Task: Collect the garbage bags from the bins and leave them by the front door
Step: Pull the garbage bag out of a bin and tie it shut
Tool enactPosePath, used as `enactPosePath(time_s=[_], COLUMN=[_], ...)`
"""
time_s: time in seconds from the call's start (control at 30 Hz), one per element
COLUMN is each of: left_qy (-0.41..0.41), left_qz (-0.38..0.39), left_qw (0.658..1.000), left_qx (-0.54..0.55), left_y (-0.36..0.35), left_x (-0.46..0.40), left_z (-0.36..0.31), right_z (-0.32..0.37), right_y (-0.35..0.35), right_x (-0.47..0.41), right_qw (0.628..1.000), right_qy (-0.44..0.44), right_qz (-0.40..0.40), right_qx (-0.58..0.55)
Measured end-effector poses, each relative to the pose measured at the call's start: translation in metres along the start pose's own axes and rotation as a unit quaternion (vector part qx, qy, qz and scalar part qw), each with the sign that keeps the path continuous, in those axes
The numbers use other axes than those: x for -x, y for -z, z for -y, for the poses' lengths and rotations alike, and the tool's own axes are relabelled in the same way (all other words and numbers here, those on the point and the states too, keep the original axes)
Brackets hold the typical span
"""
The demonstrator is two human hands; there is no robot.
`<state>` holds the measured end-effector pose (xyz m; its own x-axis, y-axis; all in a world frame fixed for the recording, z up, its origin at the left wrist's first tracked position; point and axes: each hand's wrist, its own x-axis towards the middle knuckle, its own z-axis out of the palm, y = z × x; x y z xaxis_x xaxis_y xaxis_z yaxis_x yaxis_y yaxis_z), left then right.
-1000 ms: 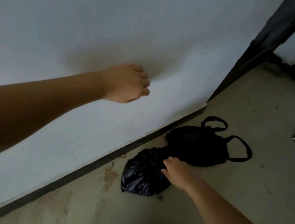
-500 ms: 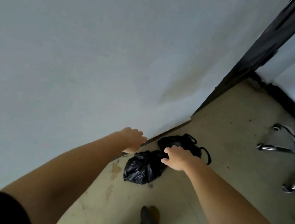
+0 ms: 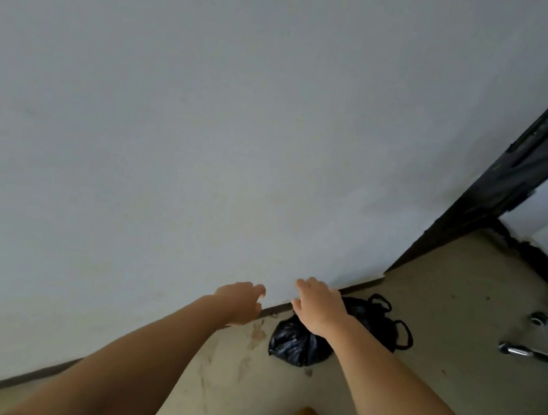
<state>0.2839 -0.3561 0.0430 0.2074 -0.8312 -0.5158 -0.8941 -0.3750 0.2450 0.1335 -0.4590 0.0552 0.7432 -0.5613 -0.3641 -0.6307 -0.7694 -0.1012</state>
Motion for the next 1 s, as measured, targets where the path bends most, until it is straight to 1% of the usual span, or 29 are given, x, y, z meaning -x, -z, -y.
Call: enactPosePath(time_s=[0.1, 0.27, 0.37, 0.43, 0.53, 0.63, 0.8, 1.0], left_qy=[0.027, 0.101, 0.162, 0.218, 0.313, 0.398, 0.492, 0.586], left_qz=[0.016, -0.008, -0.021, -0.042, -0.074, -0.098, -0.124, -0.141], left_qw=[0.999, 0.991, 0.976, 0.958, 0.916, 0.865, 0.783, 0.669], left_qx=[0.026, 0.087, 0.141, 0.181, 0.239, 0.290, 0.360, 0.435], left_y=[-0.004, -0.015, -0.032, -0.046, -0.072, -0.104, -0.159, -0.227], left_x=[0.032, 0.074, 0.106, 0.131, 0.173, 0.215, 0.280, 0.363], left_z=[0.025, 0.061, 0.081, 0.094, 0.107, 0.107, 0.086, 0.049], right_z=[0.034, 0.080, 0.107, 0.127, 0.163, 0.201, 0.260, 0.337], right_y=[0.005, 0.004, 0.000, -0.003, -0.009, -0.019, -0.044, -0.086], right_x=[0.005, -0.005, -0.013, -0.019, -0.023, -0.020, 0.003, 0.063], right_qw=[0.999, 0.991, 0.978, 0.964, 0.935, 0.900, 0.831, 0.737], right_qy=[0.038, 0.106, 0.162, 0.207, 0.280, 0.353, 0.456, 0.559], right_qz=[0.022, 0.063, 0.110, 0.135, 0.165, 0.178, 0.198, 0.210], right_qx=[0.009, 0.046, 0.079, 0.101, 0.142, 0.181, 0.251, 0.316])
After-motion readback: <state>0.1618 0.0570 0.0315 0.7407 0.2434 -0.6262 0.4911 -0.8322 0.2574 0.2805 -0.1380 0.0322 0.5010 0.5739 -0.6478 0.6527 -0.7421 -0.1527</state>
